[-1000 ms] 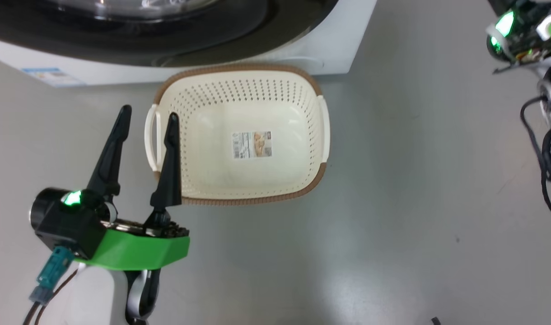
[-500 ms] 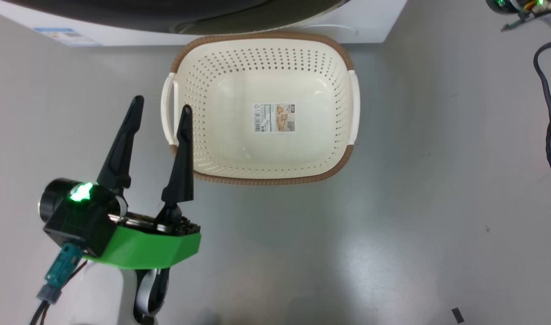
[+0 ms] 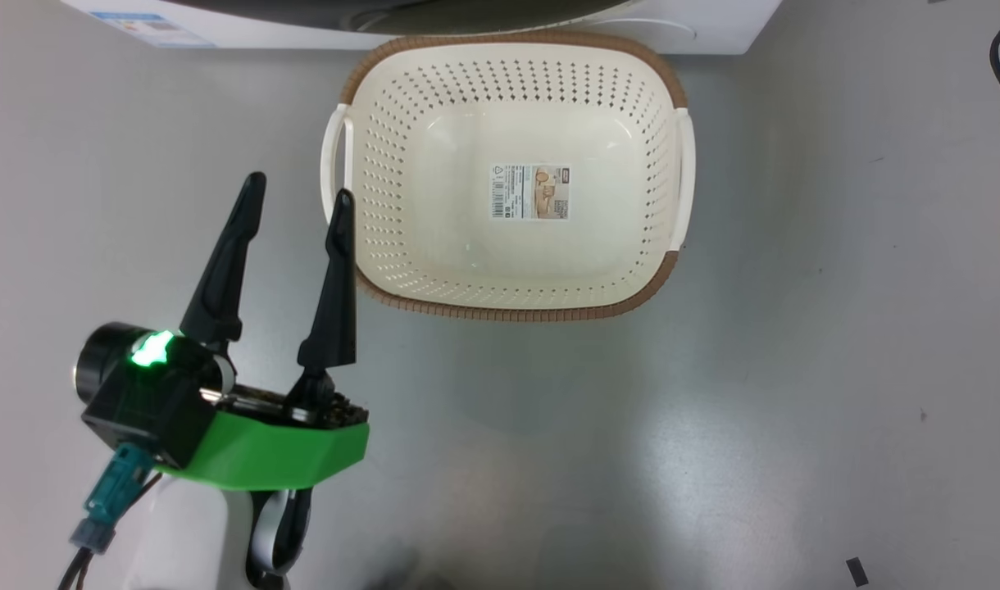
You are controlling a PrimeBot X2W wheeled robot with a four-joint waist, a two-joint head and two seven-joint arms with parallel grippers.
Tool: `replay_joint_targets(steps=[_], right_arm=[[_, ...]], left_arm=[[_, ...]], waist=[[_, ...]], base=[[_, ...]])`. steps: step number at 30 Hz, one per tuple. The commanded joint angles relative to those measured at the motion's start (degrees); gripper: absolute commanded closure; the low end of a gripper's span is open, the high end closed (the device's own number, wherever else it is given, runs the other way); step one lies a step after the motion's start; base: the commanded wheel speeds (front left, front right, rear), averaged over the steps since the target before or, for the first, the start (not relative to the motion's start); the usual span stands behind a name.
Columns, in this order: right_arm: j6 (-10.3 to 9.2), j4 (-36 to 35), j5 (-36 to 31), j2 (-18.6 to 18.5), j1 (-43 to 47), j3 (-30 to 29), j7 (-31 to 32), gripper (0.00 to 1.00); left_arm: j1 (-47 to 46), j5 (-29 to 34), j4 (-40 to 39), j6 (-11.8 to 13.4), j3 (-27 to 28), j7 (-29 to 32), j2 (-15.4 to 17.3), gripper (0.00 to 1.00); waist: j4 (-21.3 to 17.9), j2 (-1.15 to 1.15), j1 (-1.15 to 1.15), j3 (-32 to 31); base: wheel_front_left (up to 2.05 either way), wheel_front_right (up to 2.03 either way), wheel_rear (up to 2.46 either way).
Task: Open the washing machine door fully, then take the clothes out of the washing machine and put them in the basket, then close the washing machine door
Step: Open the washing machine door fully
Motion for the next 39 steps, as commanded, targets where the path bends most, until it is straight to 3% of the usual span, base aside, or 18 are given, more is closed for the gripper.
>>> replay_joint_targets(steps=[1,21,39], right_arm=[[-0.03,-1.3,-0.9,1.4,-0.9,-0.2,0.9,1.0],[-0.03,-4.1,-3.7,2.4,1.4,2.8,7.8,1.0],[-0.03,-5.4,-6.1,4.0,8.0,7.2,10.6,1.0]], left_arm=[[-0.3,0.3,-1.8,0.5,1.5,-0.3,1.1,0.0],[-0.8,0.5,-1.4,0.7,2.4,-0.3,1.1,0.0],[0.2,1.8,-0.3,0.1,4.5,-0.3,1.1,0.0]], waist=[[0.4,0.0,0.0,0.4],[-0.3,0.0,0.0,-0.7],[-1.1,0.0,0.0,-6.6]], base=[[0.0,0.0,0.0],[0.0,0.0,0.0],[0.0,0.0,0.0]])
